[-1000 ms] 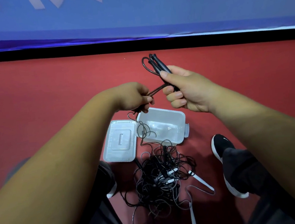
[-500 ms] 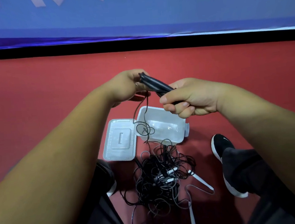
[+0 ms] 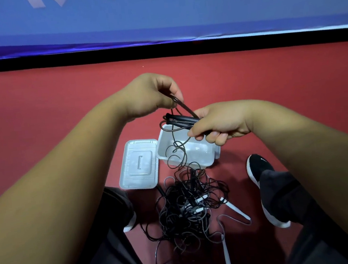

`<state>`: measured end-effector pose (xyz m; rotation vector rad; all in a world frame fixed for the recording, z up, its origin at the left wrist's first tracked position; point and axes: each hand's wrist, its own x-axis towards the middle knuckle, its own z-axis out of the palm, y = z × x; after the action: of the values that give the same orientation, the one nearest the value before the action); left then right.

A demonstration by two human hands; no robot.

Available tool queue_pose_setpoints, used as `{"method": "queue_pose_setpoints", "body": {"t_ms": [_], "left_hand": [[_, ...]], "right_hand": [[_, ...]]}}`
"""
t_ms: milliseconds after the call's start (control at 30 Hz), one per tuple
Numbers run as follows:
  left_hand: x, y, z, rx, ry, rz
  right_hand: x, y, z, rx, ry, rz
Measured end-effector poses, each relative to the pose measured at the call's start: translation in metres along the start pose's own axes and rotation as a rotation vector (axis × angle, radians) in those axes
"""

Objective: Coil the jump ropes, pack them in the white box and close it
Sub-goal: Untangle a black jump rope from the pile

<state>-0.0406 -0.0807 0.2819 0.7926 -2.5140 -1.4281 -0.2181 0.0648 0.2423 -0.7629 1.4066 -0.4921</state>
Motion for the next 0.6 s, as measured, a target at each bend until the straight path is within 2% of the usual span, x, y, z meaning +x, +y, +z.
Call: {"method": "queue_pose_setpoints", "body": {"t_ms": [200,400,467,600], "left_hand": [[-0.006,0.009,0.005,0.257,-0.024,0.073],[-0.004,0.009,0.011,0.607,-0.023,0.1],[-0.004,0.006,0.014,0.736,-0.019,0.104],[-0.004,0.004,0.016,0.859,-0.011,0.087]], "right_hand": [[0.014,0.003,-0.013,0.017,0.2,0.013],[0.02,0.0,-0.011,0.02,0.416,-0.114],[0.021,-0.001,-0.011,0.036,0.434,-0.131],[0.018,-0.004,-0.014,0.107,0.337,-0.094]]}}
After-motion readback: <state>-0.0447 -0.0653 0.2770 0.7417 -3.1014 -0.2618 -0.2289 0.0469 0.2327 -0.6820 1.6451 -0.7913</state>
